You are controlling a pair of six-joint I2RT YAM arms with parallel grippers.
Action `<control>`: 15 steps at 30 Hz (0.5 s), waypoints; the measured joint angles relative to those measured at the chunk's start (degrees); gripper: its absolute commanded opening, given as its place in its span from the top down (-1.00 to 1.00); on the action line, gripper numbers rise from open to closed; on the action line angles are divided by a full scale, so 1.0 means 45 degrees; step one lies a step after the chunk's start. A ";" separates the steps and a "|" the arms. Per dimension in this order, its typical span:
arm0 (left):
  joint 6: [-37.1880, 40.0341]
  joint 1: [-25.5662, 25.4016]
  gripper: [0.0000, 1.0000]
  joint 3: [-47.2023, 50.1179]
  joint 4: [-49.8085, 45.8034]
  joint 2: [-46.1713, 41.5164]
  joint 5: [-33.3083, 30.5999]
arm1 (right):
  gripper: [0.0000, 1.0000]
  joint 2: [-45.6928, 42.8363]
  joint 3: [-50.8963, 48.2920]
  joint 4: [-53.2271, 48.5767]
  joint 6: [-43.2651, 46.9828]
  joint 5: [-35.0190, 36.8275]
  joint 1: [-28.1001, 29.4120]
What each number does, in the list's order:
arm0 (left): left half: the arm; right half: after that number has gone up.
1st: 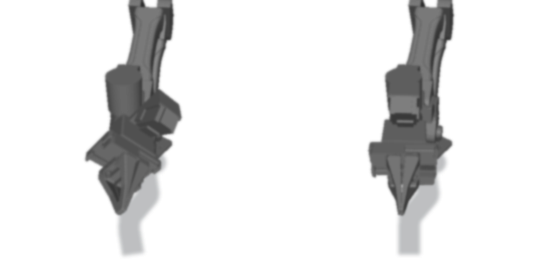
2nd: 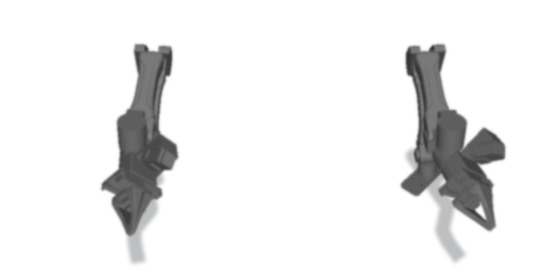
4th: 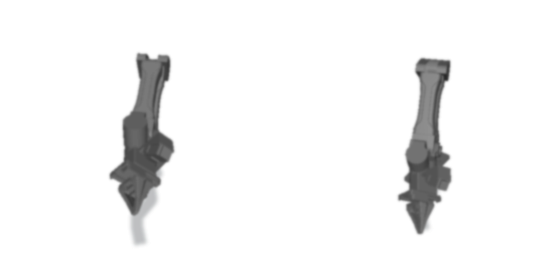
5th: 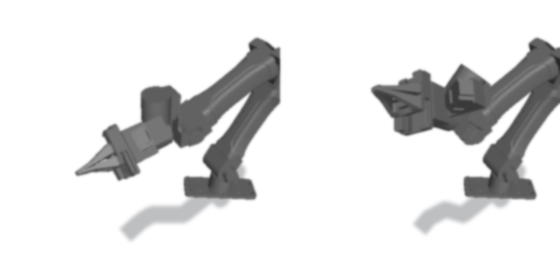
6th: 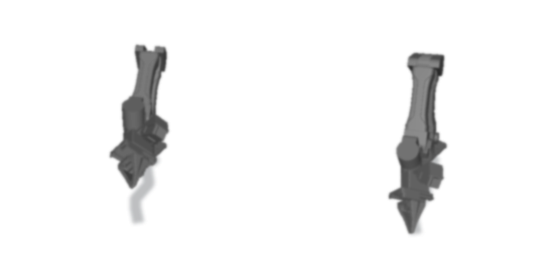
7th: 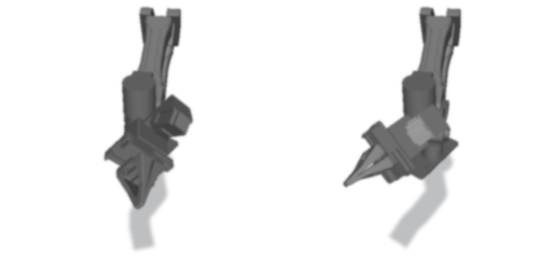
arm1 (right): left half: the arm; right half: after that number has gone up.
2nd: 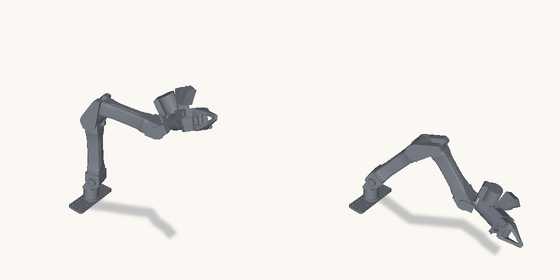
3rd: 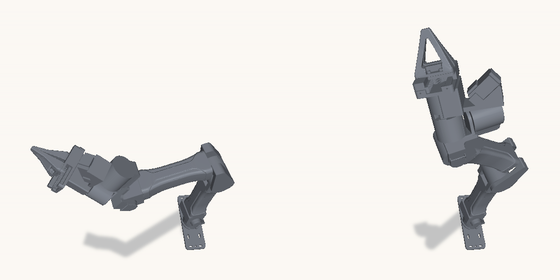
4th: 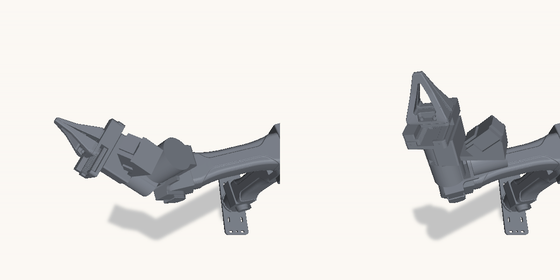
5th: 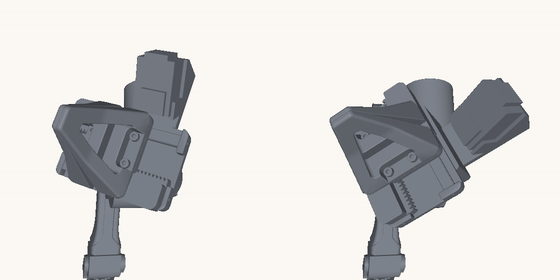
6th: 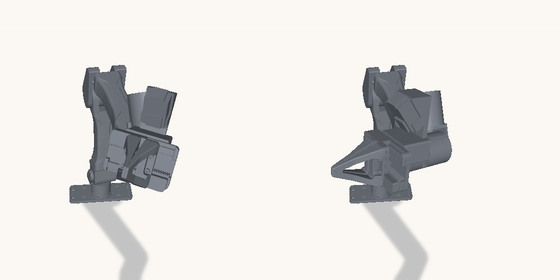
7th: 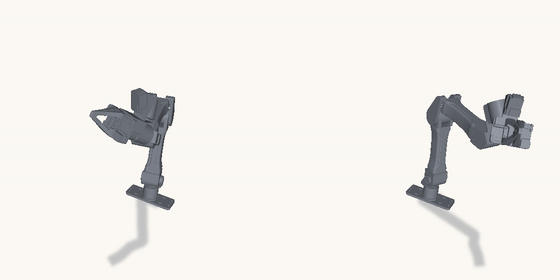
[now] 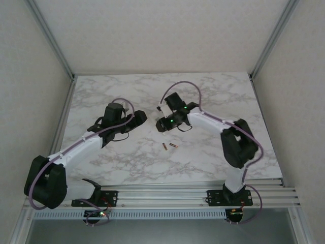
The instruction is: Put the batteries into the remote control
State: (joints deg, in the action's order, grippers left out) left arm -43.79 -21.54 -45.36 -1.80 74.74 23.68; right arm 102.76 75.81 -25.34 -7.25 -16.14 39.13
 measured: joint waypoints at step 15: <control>-0.0403 -0.0933 0.73 -0.1481 0.0413 0.2254 0.0772 | 0.22 -0.1069 -0.1428 0.2579 -0.2934 -0.1758 0.0612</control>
State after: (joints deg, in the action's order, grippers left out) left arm -45.60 -25.74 -52.03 0.05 84.88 27.16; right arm 97.95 69.38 -13.74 -20.45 -24.05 41.89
